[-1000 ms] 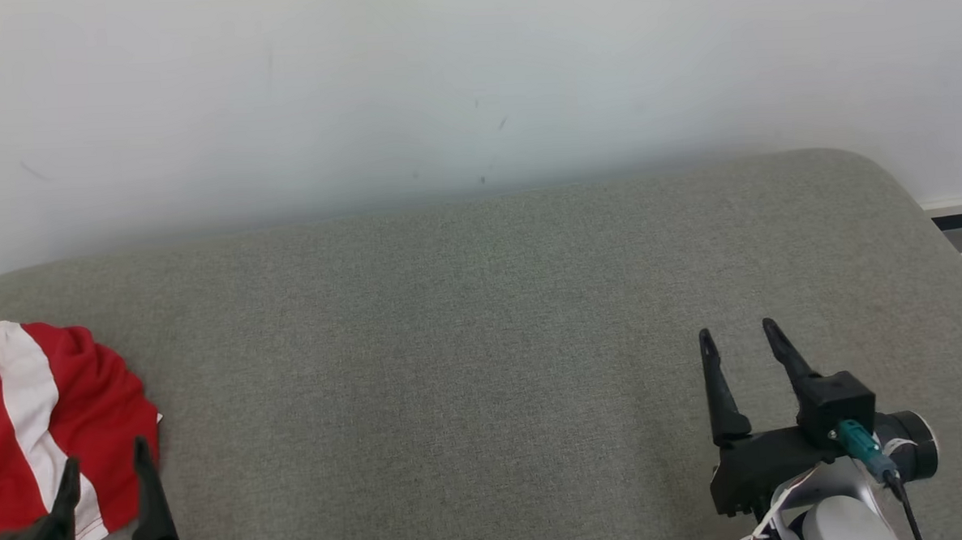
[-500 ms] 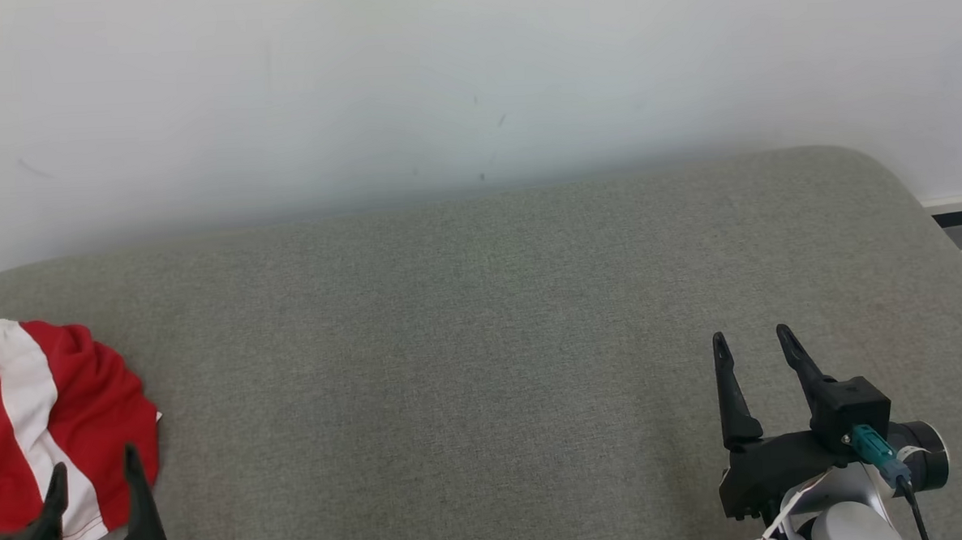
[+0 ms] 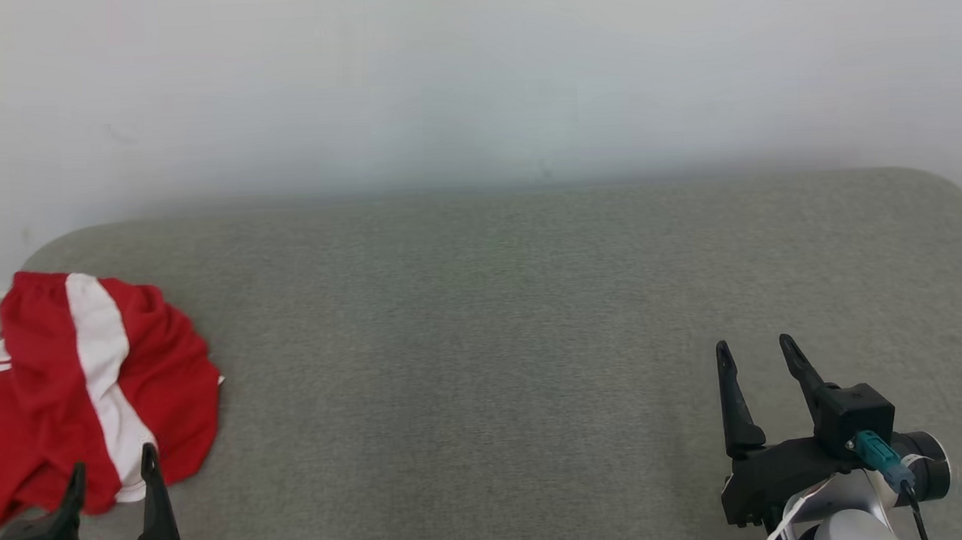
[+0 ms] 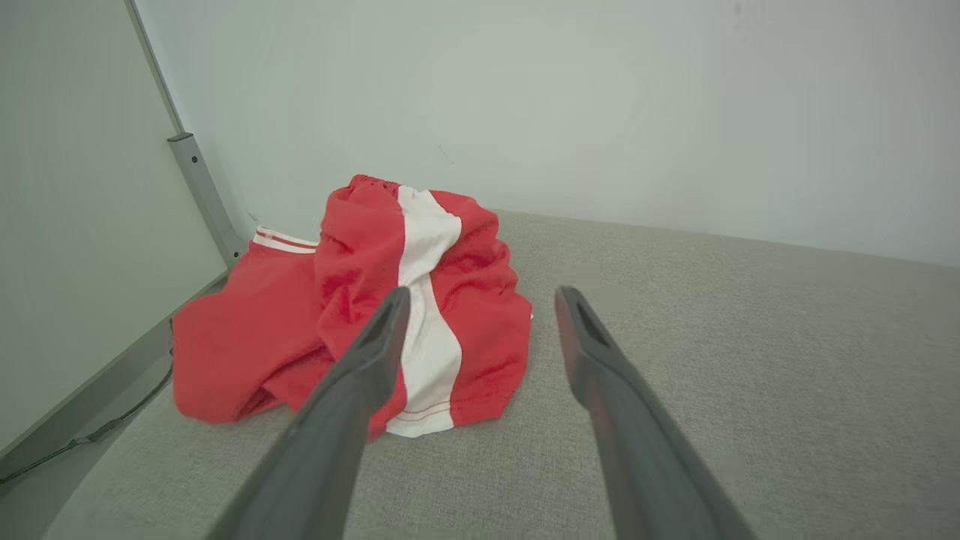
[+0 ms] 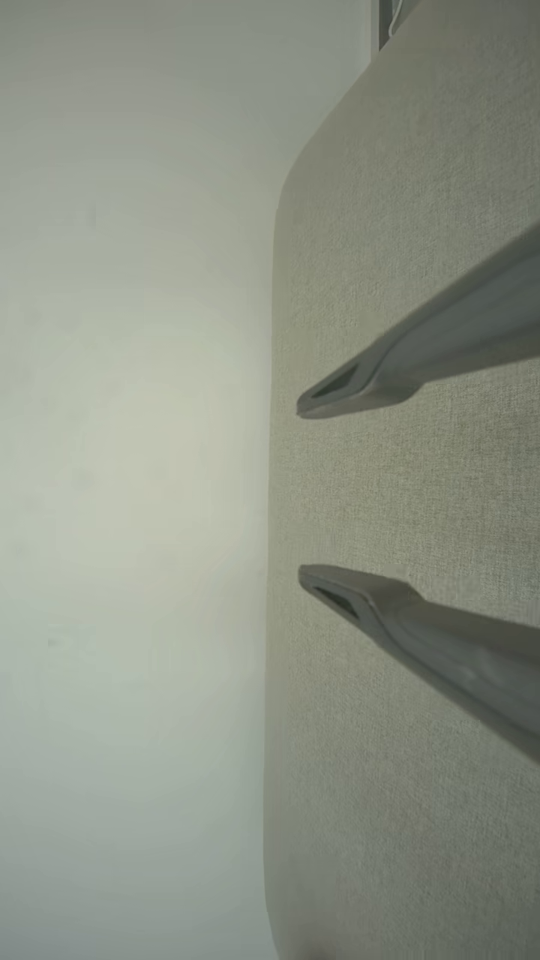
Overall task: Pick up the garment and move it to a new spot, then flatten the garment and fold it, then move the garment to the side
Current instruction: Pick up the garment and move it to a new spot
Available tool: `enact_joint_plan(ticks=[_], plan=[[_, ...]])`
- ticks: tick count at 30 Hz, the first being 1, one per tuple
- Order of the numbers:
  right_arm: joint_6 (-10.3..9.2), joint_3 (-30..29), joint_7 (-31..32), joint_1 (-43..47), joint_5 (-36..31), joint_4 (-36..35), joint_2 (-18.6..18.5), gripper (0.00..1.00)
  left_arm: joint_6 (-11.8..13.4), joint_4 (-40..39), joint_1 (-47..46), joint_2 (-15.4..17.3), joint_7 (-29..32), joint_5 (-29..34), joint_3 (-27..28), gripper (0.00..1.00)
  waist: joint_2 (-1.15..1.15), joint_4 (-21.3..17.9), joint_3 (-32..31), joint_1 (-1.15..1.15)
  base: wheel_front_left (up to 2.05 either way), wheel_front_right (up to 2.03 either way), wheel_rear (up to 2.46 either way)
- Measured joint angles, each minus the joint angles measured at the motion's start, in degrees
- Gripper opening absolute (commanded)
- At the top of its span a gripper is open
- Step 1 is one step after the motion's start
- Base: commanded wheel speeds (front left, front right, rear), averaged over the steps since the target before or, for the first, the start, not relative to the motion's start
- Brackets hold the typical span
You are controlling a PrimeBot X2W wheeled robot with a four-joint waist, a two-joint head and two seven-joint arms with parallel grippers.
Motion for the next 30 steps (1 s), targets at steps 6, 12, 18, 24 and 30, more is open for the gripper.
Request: enact_joint_plan(ticks=[6, 12, 18, 24, 30], plan=[[0.07, 0.85, 0.53, 0.0, 0.07, 0.54, 0.02, 1.0, 0.0, -0.2, -0.02, 0.08, 1.07, 0.07, 0.19, 1.0, 0.0, 4.77, -0.12, 0.0, 0.0, 0.0, 0.0], [0.18, 2.11, 1.03, -0.09, 0.11, 1.08, 0.1, 1.0, 0.0, 0.04, -0.18, 0.03, 2.11, 0.05, 0.12, 1.0, 0.0, 9.44, -0.32, 0.0, 0.0, 0.0, 0.0], [0.6, 2.82, 1.51, -1.12, 0.58, 1.99, 0.13, 1.0, 0.0, 0.12, -0.79, -0.11, 2.55, 0.07, -0.43, 1.0, 0.0, 14.26, -0.59, 0.0, 0.0, 0.0, 0.0], [0.99, 3.9, 1.79, -1.27, 0.62, 2.35, 0.23, 1.0, -0.08, 0.12, -0.87, -0.18, 3.12, 0.05, -0.52, 1.0, 0.0, 18.45, -0.94, 0.0, 0.0, 0.0, 0.0], [1.11, 5.44, 2.05, -2.44, 0.63, 2.87, 0.37, 1.0, -0.08, 0.1, -0.76, -0.02, 3.46, -0.27, 0.01, 1.0, -0.01, 20.83, -1.23, 0.0, 0.0, 0.0, 0.0]])
